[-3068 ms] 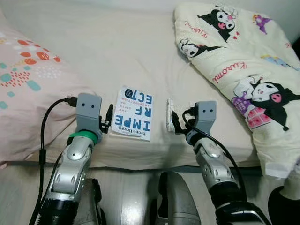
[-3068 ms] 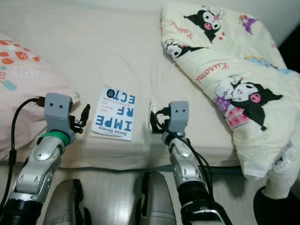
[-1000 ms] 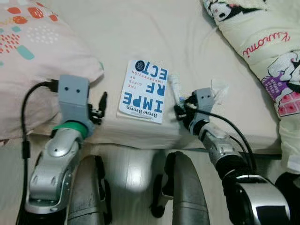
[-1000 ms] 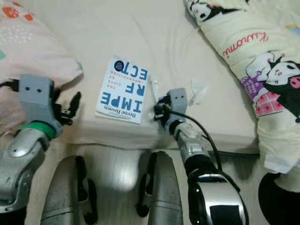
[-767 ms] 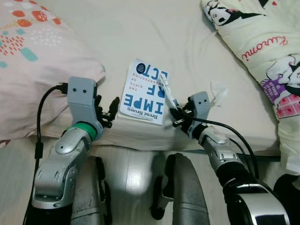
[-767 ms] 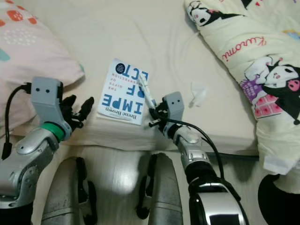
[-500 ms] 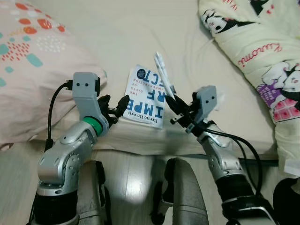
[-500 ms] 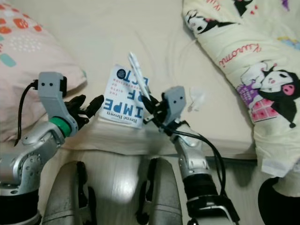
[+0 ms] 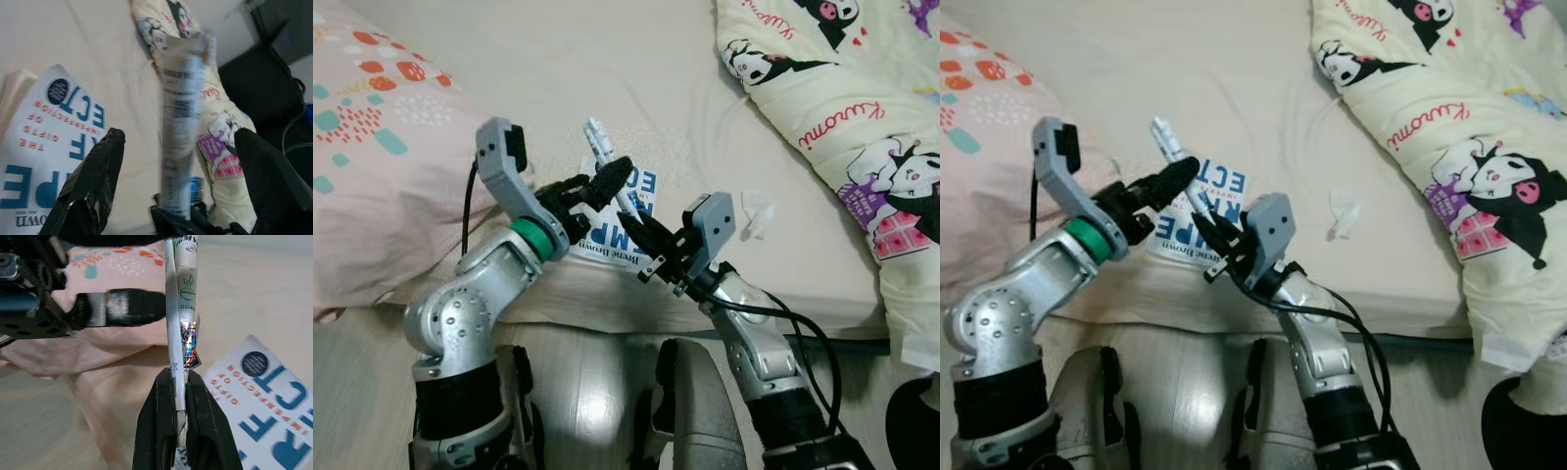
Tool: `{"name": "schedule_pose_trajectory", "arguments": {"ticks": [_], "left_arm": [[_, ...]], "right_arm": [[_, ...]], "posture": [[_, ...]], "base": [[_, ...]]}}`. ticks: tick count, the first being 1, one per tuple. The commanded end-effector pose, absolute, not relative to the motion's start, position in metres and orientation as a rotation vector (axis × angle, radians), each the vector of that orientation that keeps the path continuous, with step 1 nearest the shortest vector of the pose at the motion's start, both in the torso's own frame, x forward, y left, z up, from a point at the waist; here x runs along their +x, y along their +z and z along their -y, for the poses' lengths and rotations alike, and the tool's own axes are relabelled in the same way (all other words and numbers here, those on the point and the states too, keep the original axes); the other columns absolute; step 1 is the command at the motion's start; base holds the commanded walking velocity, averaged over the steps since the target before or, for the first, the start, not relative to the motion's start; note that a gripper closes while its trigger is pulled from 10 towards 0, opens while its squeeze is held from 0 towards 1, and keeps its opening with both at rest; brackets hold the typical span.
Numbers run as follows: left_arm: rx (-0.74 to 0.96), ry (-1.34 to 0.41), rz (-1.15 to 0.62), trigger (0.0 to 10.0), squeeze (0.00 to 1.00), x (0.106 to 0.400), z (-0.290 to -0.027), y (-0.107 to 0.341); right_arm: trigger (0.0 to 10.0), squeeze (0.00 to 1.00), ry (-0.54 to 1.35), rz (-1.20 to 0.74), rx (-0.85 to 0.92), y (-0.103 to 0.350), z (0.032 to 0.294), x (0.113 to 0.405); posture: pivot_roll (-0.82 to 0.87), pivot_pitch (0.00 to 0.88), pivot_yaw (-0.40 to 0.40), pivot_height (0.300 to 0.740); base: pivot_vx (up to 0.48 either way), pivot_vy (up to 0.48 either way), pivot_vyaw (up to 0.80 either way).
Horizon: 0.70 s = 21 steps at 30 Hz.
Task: Clean up the room
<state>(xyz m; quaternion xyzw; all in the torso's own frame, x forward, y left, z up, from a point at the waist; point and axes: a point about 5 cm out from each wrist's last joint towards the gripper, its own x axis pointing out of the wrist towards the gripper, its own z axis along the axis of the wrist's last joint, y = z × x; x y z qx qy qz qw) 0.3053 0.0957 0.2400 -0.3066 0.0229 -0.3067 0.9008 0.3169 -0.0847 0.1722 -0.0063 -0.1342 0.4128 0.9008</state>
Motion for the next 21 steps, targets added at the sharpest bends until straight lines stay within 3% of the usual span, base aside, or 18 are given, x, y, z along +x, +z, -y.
{"name": "schedule_pose_trajectory", "arguments": {"ticks": [1, 6, 7, 8, 9, 10, 21], "left_arm": [[-0.583, -0.665, -0.039, 10.0, 0.00, 0.300, -0.090, 0.240], [-0.463, -0.592, -0.034, 10.0, 0.00, 0.303, -0.088, 0.234], [-0.439, -0.568, -0.034, 6.9, 0.00, 0.304, -0.088, 0.232], [-0.439, -0.568, -0.034, 6.9, 0.00, 0.304, -0.088, 0.232], [-0.432, -0.537, -0.034, 1.3, 0.00, 0.306, -0.088, 0.231], [-0.433, -0.503, -0.038, 0.0, 0.00, 0.308, -0.090, 0.230], [-0.452, -0.418, -0.060, 0.0, 0.00, 0.314, -0.105, 0.226]], "right_arm": [[10.0, 0.00, 0.893, 0.255, -0.012, 0.167, 0.080, 0.312], [10.0, 0.00, 0.964, 0.260, -0.019, 0.172, 0.073, 0.307], [10.0, 0.00, 0.986, 0.256, -0.022, 0.172, 0.071, 0.305], [10.0, 0.00, 0.986, 0.256, -0.022, 0.172, 0.071, 0.305], [10.0, 0.00, 0.996, 0.252, -0.027, 0.172, 0.070, 0.304], [10.0, 0.00, 0.998, 0.243, -0.031, 0.170, 0.071, 0.304], [10.0, 0.00, 0.944, 0.199, -0.034, 0.163, 0.081, 0.305]], "posture": [[-0.04, 0.182, -0.013, 0.592], [-0.04, 0.185, -0.026, 0.592], [-0.04, 0.184, -0.029, 0.592], [-0.04, 0.184, -0.029, 0.592], [-0.04, 0.186, -0.032, 0.592], [-0.04, 0.187, -0.038, 0.592], [-0.04, 0.191, -0.039, 0.592]], "base": [[0.000, 0.000, 0.00], [0.000, 0.000, 0.00], [0.000, 0.000, 0.00], [0.000, 0.000, 0.00], [0.000, 0.000, 0.00], [0.000, 0.000, 0.00], [0.000, 0.000, 0.00]]}}
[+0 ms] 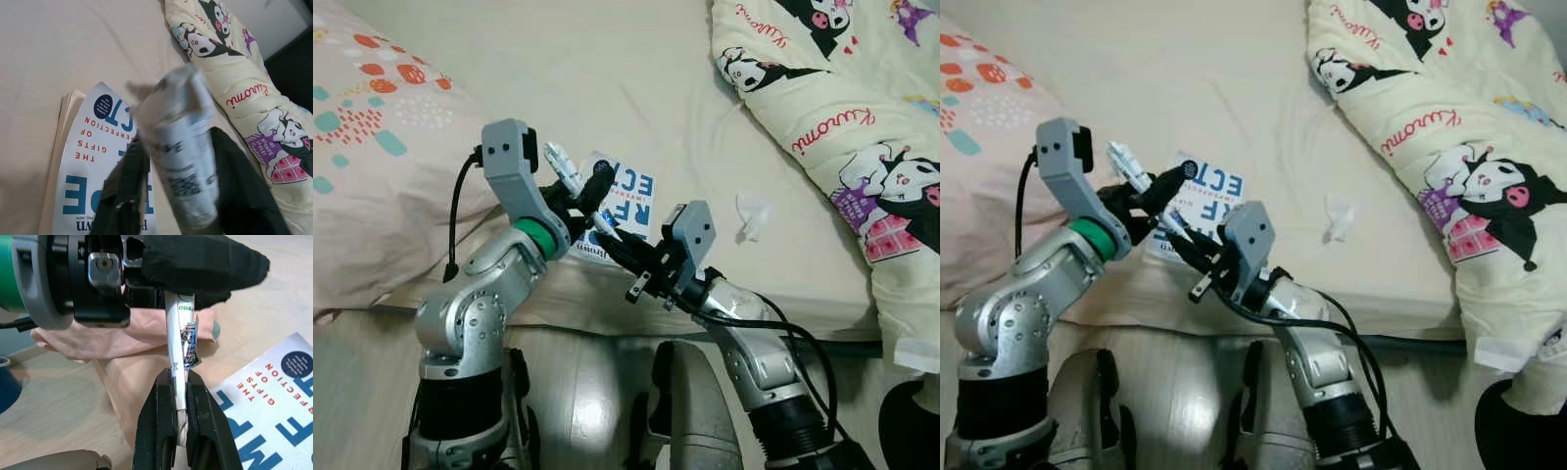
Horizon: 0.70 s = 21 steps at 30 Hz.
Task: Clean up the room
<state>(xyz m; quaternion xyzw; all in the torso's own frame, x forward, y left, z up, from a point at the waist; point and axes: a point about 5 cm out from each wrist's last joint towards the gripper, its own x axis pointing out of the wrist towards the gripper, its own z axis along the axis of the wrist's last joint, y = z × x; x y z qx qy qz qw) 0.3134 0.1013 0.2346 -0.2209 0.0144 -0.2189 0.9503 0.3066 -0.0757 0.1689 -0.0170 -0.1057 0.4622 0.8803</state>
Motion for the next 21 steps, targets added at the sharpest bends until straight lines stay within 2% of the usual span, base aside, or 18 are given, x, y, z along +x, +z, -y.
{"name": "schedule_pose_trajectory", "arguments": {"ticks": [1, 7, 16, 17, 21], "left_arm": [[-0.448, -0.412, -0.061, 0.0, 0.00, 0.314, -0.107, 0.225], [-0.436, -0.419, -0.069, 0.0, 0.00, 0.309, -0.111, 0.221], [-0.433, -0.441, -0.084, 0.0, 0.00, 0.303, -0.110, 0.218], [-0.436, -0.445, -0.087, 0.0, 0.00, 0.302, -0.109, 0.217], [-0.450, -0.436, -0.085, 0.0, 0.00, 0.304, -0.108, 0.217]], "right_arm": [[10.0, 0.00, 0.928, 0.189, -0.037, 0.161, 0.084, 0.305], [10.0, 0.00, 0.800, 0.174, -0.042, 0.158, 0.102, 0.312], [10.0, 0.00, 0.745, 0.179, -0.051, 0.158, 0.112, 0.318], [10.0, 1.00, 0.710, 0.183, -0.066, 0.159, 0.116, 0.322], [10.0, 1.00, 0.666, 0.191, -0.070, 0.159, 0.124, 0.324]], "posture": [[-0.04, 0.193, -0.039, 0.592], [-0.05, 0.196, -0.040, 0.592], [-0.05, 0.198, -0.039, 0.592], [-0.05, 0.197, -0.039, 0.592], [-0.05, 0.202, -0.034, 0.592]], "base": [[0.000, 0.000, 0.00], [0.000, 0.000, 0.00], [0.000, 0.000, 0.00], [0.000, 0.000, 0.00], [0.000, 0.000, 0.00]]}}
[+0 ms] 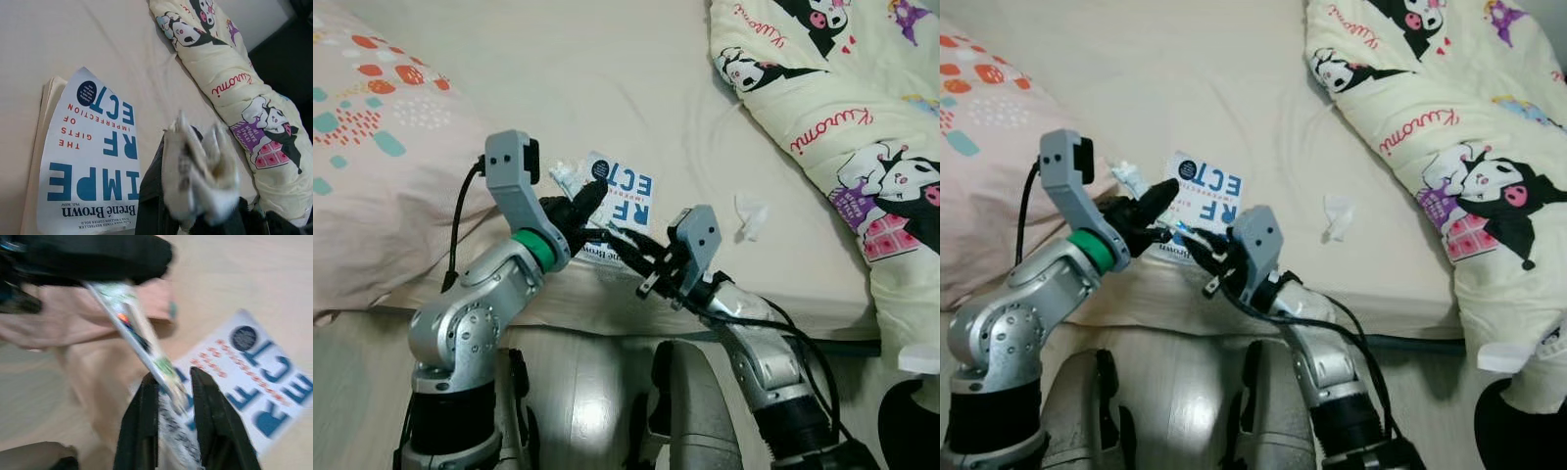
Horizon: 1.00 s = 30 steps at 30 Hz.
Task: Clean up the room
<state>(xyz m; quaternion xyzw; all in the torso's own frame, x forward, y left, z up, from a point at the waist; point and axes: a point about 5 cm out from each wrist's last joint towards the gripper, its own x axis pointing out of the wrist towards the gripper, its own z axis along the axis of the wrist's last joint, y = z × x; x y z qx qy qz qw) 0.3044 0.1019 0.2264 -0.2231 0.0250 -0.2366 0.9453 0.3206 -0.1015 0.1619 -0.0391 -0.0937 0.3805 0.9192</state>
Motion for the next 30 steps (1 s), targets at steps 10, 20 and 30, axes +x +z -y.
{"name": "schedule_pose_trajectory", "arguments": {"ticks": [10, 20, 30], "left_arm": [[-0.400, -0.213, -0.080, 0.0, 0.00, 0.320, -0.137, 0.212], [-0.211, -0.056, -0.017, 10.0, 0.00, 0.310, -0.176, 0.212], [-0.108, -0.018, -0.014, 10.0, 0.00, 0.290, -0.190, 0.219]], "right_arm": [[10.0, 0.00, 0.517, 0.134, -0.091, 0.147, 0.166, 0.322], [10.0, 0.00, 0.114, 0.006, 0.126, 0.126, 0.246, 0.344], [10.0, 0.00, -0.010, -0.030, 0.165, 0.126, 0.251, 0.358]], "posture": [[-0.05, 0.237, -0.022, 0.592], [-0.01, 0.300, -0.003, 0.592], [0.08, 0.399, 0.021, 0.592]], "base": [[0.000, 0.000, 0.00], [0.000, 0.000, 0.00], [0.000, 0.000, 0.00]]}}
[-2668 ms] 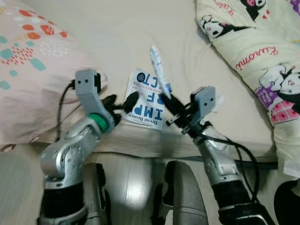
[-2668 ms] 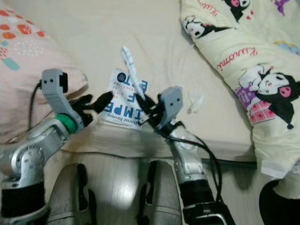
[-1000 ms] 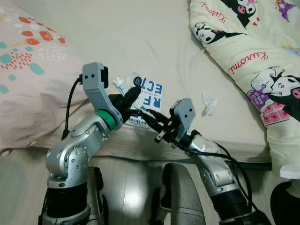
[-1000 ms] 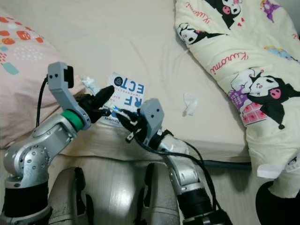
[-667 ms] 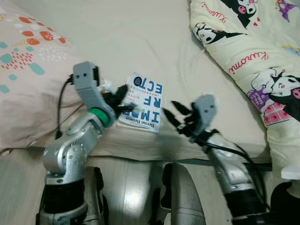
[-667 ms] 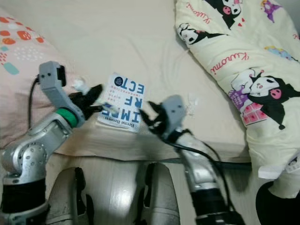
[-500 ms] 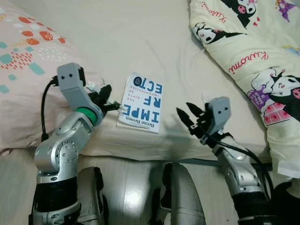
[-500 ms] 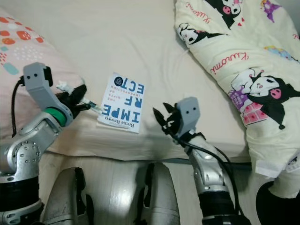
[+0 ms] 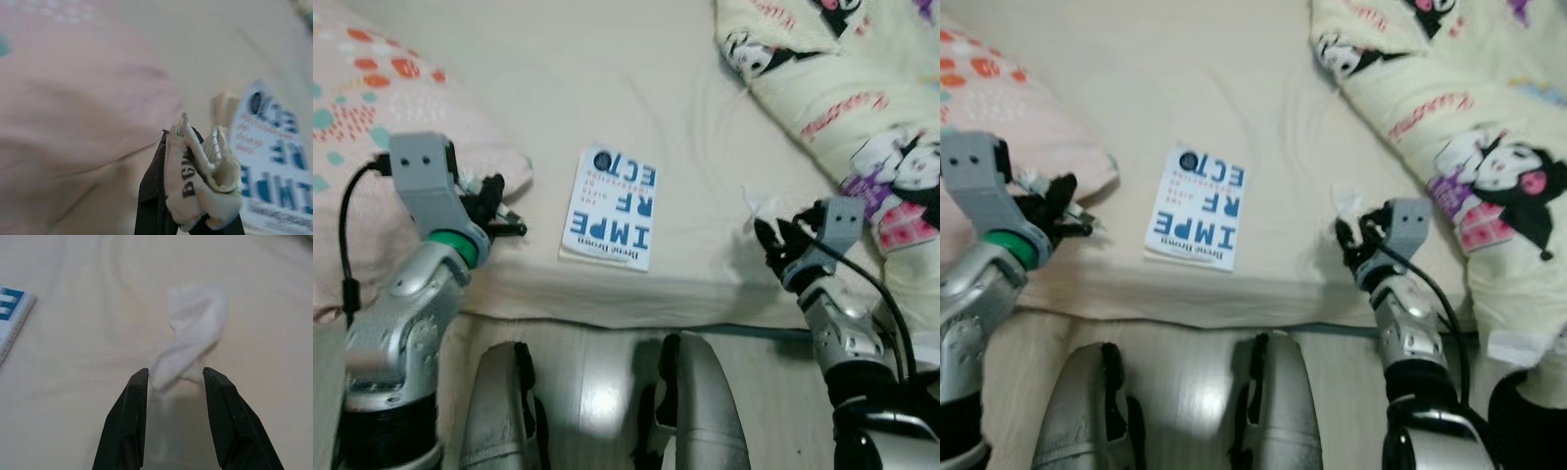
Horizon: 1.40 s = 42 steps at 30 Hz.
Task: Clean up the room
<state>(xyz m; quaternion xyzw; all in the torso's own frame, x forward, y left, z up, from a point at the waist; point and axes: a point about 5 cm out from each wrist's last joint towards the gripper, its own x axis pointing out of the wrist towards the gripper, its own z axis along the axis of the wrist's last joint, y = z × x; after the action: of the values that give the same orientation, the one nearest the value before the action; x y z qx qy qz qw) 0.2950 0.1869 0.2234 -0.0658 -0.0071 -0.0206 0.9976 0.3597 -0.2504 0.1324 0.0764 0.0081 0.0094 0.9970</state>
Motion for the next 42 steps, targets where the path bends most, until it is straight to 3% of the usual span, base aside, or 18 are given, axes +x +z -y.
{"name": "schedule_pose_trajectory", "arguments": {"ticks": [1, 12, 17, 18, 33, 38, 42], "left_arm": [[-0.108, -0.018, -0.014, 10.0, 0.00, 0.290, -0.190, 0.219], [-0.075, 0.030, -0.017, 10.0, 0.00, 0.282, -0.202, 0.227], [-0.053, 0.046, -0.046, 10.0, 0.00, 0.275, -0.205, 0.229], [-0.048, 0.055, -0.055, 10.0, 0.00, 0.274, -0.207, 0.229], [-0.071, 0.068, -0.062, 10.0, 0.00, 0.281, -0.203, 0.226], [-0.085, 0.059, -0.056, 10.0, 0.00, 0.289, -0.197, 0.221], [-0.044, -0.007, -0.032, 10.0, 0.00, 0.290, -0.181, 0.210]], "right_arm": [[10.0, 0.00, -0.010, -0.030, 0.165, 0.126, 0.251, 0.358], [10.0, 0.00, -0.088, 0.015, 0.085, 0.136, 0.255, 0.365], [10.0, 0.00, -0.167, -0.053, 0.013, 0.133, 0.262, 0.366], [0.0, 0.00, -0.203, -0.058, 0.001, 0.131, 0.266, 0.365], [0.0, 0.00, -0.190, -0.020, 0.009, 0.139, 0.266, 0.368], [0.0, 0.00, -0.133, 0.006, -0.003, 0.141, 0.257, 0.370], [0.0, 0.00, 0.017, 0.106, -0.043, 0.146, 0.234, 0.370]], "posture": [[0.08, 0.399, 0.021, 0.592], [0.12, 0.447, 0.043, 0.592], [0.15, 0.478, 0.058, 0.592], [0.16, 0.477, 0.058, 0.592], [0.13, 0.418, 0.037, 0.592], [0.08, 0.349, -0.006, 0.592], [0.05, 0.297, -0.044, 0.592]], "base": [[0.000, 0.000, 0.00], [0.000, 0.000, 0.00], [0.000, 0.000, 0.00], [0.000, 0.000, 0.00], [0.000, 0.000, 0.00], [0.000, 0.000, 0.00], [0.000, 0.000, 0.00]]}}
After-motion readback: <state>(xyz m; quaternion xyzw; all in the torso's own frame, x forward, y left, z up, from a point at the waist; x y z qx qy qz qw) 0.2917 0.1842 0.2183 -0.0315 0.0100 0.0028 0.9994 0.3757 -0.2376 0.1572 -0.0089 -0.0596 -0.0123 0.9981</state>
